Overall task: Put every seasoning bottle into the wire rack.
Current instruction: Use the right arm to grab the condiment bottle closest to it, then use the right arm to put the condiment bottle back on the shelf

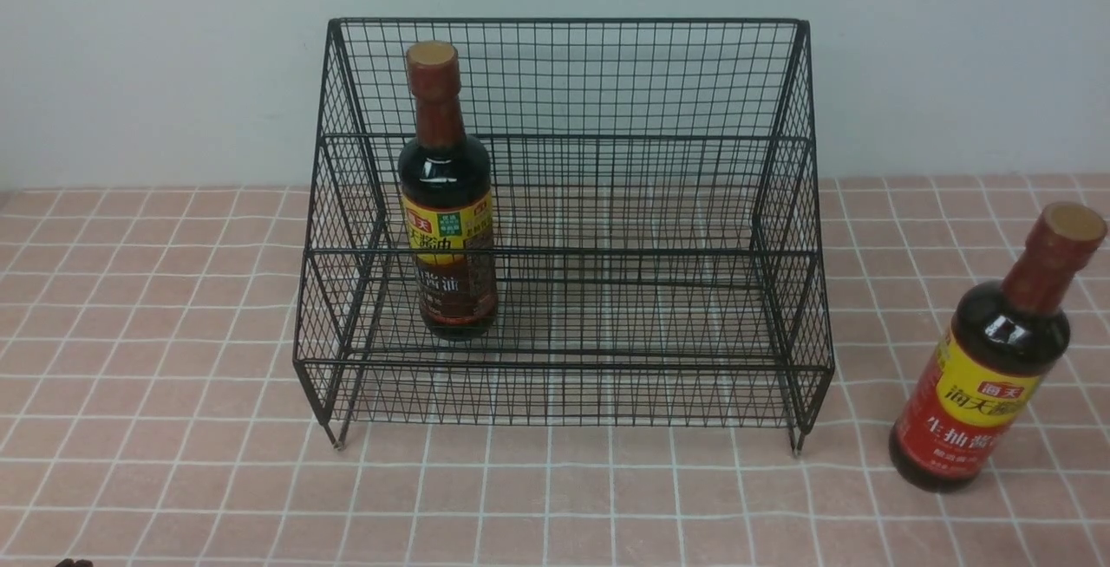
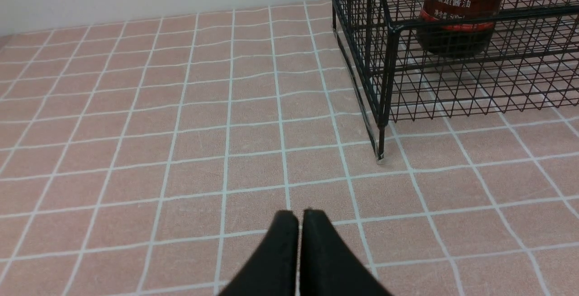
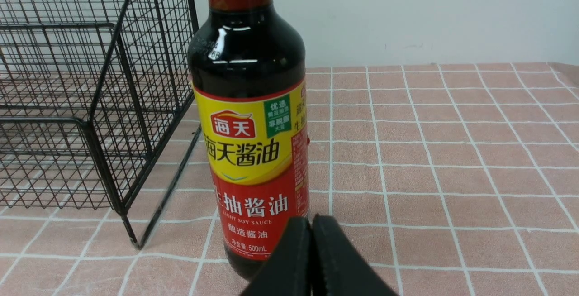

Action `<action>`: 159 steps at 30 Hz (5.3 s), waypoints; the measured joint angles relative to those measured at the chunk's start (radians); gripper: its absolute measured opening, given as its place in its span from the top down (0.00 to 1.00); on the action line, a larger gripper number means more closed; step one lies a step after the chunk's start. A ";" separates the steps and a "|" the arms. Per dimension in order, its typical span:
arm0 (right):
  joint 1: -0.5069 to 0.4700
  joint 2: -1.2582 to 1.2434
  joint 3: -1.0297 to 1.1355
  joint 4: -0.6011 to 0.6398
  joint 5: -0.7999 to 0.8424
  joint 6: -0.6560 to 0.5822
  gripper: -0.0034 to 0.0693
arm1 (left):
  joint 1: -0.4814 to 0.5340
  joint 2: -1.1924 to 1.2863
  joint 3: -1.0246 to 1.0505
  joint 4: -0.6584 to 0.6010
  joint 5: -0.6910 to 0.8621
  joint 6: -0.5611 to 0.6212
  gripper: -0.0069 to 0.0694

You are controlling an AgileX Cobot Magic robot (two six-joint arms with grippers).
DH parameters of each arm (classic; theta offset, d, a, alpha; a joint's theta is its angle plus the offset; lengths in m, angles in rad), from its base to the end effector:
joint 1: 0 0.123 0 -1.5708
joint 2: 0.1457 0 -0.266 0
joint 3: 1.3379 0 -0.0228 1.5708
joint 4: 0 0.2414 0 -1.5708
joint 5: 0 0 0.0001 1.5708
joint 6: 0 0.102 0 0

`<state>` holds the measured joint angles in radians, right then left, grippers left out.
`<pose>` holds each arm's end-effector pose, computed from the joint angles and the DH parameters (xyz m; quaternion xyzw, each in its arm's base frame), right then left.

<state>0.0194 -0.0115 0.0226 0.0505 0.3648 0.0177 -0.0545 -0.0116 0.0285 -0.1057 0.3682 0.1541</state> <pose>0.0731 0.0033 0.1706 0.0128 0.8012 0.0324 0.5973 0.0727 -0.0079 0.1684 0.0554 0.8017 -0.0150 0.5950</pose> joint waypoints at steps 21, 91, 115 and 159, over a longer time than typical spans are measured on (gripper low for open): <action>0.000 0.000 0.000 -0.015 -0.001 0.000 0.97 | 0.000 0.000 0.000 0.000 0.001 0.000 0.92; 0.000 0.865 -0.127 -0.168 -0.964 0.108 0.33 | 0.000 0.000 -0.001 0.000 0.005 0.000 0.92; 0.000 1.416 -0.318 -0.268 -1.211 0.218 0.26 | 0.000 0.000 -0.001 0.000 0.007 0.000 0.92; 0.196 1.748 -1.601 -0.855 -0.769 0.879 0.59 | 0.001 0.000 -0.001 0.000 0.008 0.000 0.92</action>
<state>0.2159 1.7367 -1.5787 -0.8050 -0.4046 0.8971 -0.0533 -0.0116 0.0276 -0.1057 0.3758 0.1545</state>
